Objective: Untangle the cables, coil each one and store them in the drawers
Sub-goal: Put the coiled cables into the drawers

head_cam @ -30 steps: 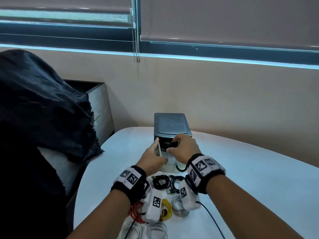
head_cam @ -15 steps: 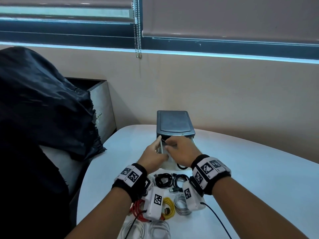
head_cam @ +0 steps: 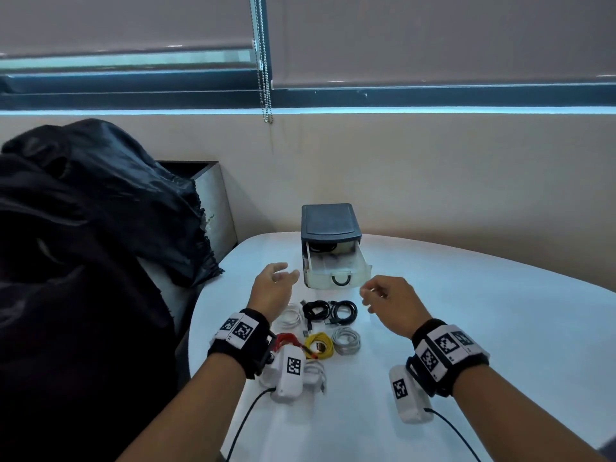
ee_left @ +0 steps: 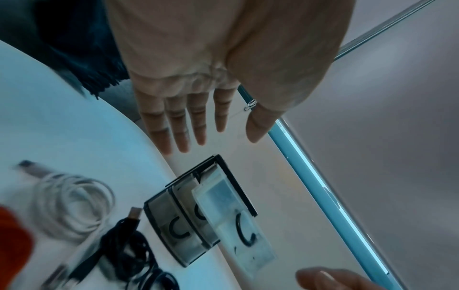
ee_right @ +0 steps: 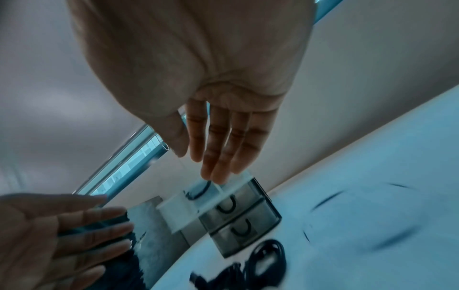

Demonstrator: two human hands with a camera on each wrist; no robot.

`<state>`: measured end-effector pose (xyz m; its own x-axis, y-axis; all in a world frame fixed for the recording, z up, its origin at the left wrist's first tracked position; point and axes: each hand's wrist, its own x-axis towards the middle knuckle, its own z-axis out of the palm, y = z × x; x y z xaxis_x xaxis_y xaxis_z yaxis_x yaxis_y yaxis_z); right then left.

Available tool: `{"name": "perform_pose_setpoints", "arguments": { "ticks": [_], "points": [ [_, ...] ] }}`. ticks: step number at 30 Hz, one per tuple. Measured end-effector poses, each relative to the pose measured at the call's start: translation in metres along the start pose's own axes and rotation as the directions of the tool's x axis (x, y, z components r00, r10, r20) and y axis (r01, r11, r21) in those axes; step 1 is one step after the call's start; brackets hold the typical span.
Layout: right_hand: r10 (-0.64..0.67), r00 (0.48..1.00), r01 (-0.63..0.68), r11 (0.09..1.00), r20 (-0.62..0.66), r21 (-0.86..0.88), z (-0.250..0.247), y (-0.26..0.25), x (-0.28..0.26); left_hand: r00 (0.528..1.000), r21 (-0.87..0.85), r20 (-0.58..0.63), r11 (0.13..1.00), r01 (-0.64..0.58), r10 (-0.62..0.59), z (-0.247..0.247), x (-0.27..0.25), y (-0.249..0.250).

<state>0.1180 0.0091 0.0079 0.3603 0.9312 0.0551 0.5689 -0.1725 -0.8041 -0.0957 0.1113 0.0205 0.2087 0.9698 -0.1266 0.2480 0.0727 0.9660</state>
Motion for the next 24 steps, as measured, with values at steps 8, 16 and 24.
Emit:
{"name": "perform_pose_setpoints", "arguments": {
  "ticks": [8, 16, 24],
  "points": [
    [-0.064, 0.973, 0.102, 0.981, 0.223, -0.164, 0.048, 0.003, -0.08, 0.999, 0.121, 0.035, 0.993, 0.009, -0.013, -0.005, -0.085, -0.046],
    [0.05, 0.912, 0.13, 0.906, 0.407, -0.403, 0.093, -0.011, -0.099, 0.991, 0.117, 0.122, 0.993, 0.034, -0.048, -0.005, -0.111, -0.072],
    [0.079, 0.906, 0.246, 0.702, 0.417, -0.668, 0.118, 0.013, -0.096, 0.993, 0.026, 0.116, 1.0, 0.015, -0.018, 0.0, -0.092, -0.055]
  ]
}}
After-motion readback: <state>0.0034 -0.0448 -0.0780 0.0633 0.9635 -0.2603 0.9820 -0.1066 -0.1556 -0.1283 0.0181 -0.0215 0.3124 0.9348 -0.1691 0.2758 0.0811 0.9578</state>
